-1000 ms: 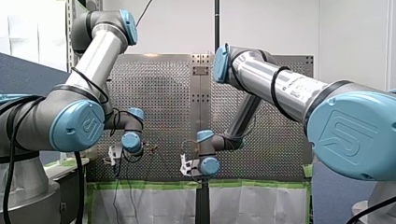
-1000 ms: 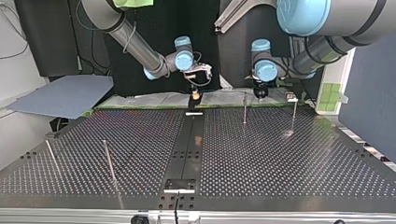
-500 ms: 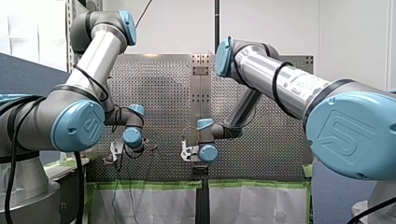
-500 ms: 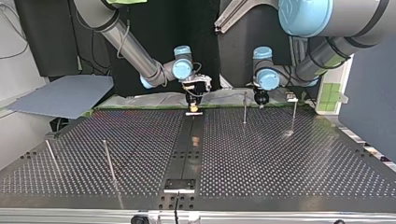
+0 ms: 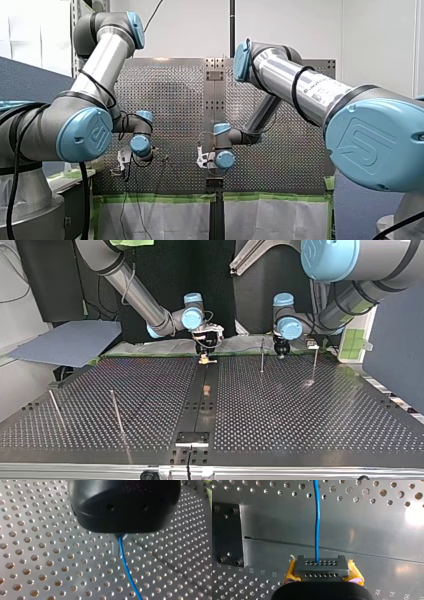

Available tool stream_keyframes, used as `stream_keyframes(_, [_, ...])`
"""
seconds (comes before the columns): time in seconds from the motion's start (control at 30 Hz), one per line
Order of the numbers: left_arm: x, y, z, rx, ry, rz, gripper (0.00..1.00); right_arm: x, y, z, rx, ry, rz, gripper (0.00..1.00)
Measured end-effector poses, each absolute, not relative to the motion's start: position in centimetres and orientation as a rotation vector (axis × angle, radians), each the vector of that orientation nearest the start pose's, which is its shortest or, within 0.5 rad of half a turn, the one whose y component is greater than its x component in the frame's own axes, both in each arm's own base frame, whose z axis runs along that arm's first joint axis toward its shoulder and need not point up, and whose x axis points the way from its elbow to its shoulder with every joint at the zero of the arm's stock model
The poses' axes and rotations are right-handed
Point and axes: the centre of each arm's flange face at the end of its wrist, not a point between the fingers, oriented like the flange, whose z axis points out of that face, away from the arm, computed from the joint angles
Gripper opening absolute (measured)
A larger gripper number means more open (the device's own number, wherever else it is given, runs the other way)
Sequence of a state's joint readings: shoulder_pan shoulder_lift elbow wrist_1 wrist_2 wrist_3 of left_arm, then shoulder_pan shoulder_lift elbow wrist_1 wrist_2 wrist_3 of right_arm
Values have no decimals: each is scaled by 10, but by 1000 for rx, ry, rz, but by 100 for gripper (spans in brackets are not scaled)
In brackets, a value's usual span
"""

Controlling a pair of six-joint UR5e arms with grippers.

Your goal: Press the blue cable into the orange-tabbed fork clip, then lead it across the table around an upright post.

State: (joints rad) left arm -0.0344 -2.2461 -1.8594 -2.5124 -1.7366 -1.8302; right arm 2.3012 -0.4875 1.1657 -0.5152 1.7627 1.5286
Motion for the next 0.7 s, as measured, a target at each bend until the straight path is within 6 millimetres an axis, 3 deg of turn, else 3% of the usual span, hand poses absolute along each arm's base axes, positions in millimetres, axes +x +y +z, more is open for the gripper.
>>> stream_keyframes(0.17, [546, -134, 46, -340, 1864, -60, 0, 592, -490, 1, 1765, -912, 1423, 0])
stream_keyframes(0.2, [546, -134, 46, -340, 1862, -62, 13, 592, -490, 0, 1767, -911, 1421, 0])
stream_keyframes(0.23, [546, -134, 46, -338, 1861, -61, 13, 592, -489, 0, 1769, -911, 1420, 0])
stream_keyframes(0.3, [545, -134, 45, -330, 1864, -49, 64, 593, -489, 0, 1771, -910, 1419, 0])
stream_keyframes(0.33, [543, -133, 44, -326, 1867, -41, 64, 593, -488, 0, 1772, -909, 1418, 0])
stream_keyframes(0.4, [540, -132, 42, -318, 1872, -19, 100, 593, -488, 0, 1774, -906, 1417, 0])
stream_keyframes(0.7, [527, -130, 35, -320, 1896, 20, 100, 593, -488, 0, 1777, -892, 1408, 0])
